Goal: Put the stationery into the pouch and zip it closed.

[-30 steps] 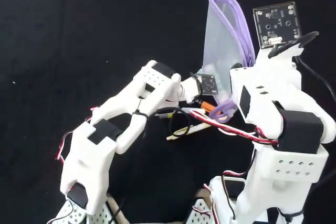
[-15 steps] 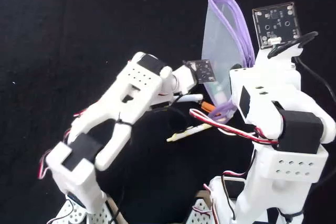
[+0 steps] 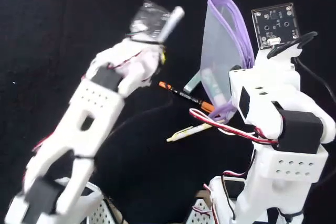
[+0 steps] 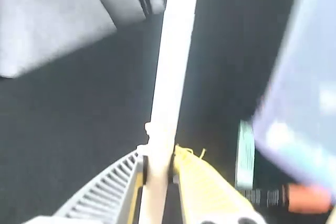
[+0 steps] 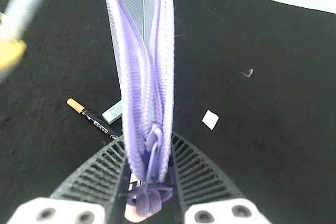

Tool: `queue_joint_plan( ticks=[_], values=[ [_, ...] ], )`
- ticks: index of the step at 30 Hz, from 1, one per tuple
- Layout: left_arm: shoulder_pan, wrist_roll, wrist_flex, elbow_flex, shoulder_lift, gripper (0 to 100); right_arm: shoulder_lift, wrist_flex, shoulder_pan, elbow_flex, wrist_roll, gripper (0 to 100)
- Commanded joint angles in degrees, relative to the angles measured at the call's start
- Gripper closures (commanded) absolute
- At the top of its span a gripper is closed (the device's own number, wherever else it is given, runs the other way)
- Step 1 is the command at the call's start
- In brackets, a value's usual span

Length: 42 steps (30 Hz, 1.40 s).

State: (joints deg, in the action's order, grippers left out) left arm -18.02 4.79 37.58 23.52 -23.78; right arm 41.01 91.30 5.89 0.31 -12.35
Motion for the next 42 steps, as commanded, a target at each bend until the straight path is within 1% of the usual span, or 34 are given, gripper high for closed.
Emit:
queue_joint_plan(
  ticks=[1,3,5,9,13,16,19,21,27,29,32,35,38,42],
  values=[
    [1.6,-6.3,-14.5,9.1,-12.7,97,0.0,-0.2,0.4,-0.4,0.1,98.7],
    [2.2,-8.9,-20.2,13.9,-18.6,97,0.0,-0.3,0.4,0.0,0.1,98.7],
    [2.9,-11.3,-23.8,17.3,-23.7,97,0.0,-0.1,0.3,0.0,0.1,98.7],
    [1.8,-13.2,-24.2,18.2,-31.7,97,0.0,0.3,-3.7,0.9,0.1,98.7],
    [-0.4,-19.4,-29.1,18.2,-35.6,97,0.2,0.1,-9.1,3.7,0.1,98.7],
    [-1.6,-22.9,-33.8,18.2,-36.2,97,0.2,-0.1,-11.1,4.8,0.1,98.7],
    [-3.3,-24.7,-38.2,18.4,-36.2,97,0.2,0.1,-12.5,5.4,0.2,98.7],
    [-5.6,-24.7,-39.9,18.9,-36.2,97,0.2,0.1,-14.0,6.3,0.2,98.7],
    [-10.4,-24.1,-40.4,21.1,-36.3,97,0.3,-0.3,-18.3,8.1,0.2,98.7],
    [-11.1,-22.2,-40.4,21.2,-36.2,97,0.3,-0.3,-19.3,8.1,0.2,98.7],
    [-11.2,-17.9,-40.4,21.5,-35.1,97,0.3,-0.3,-20.2,8.0,0.2,98.7],
    [-10.9,-16.4,-41.1,21.1,-31.6,97,0.3,-0.3,-21.5,8.1,0.2,98.7],
    [-10.6,-15.4,-46.2,22.5,-26.7,97,0.3,-0.3,-21.6,8.0,0.2,98.7],
    [-7.8,-15.3,-51.9,23.3,-20.8,97,0.4,-0.1,-21.5,8.1,0.2,98.7]
  ],
)
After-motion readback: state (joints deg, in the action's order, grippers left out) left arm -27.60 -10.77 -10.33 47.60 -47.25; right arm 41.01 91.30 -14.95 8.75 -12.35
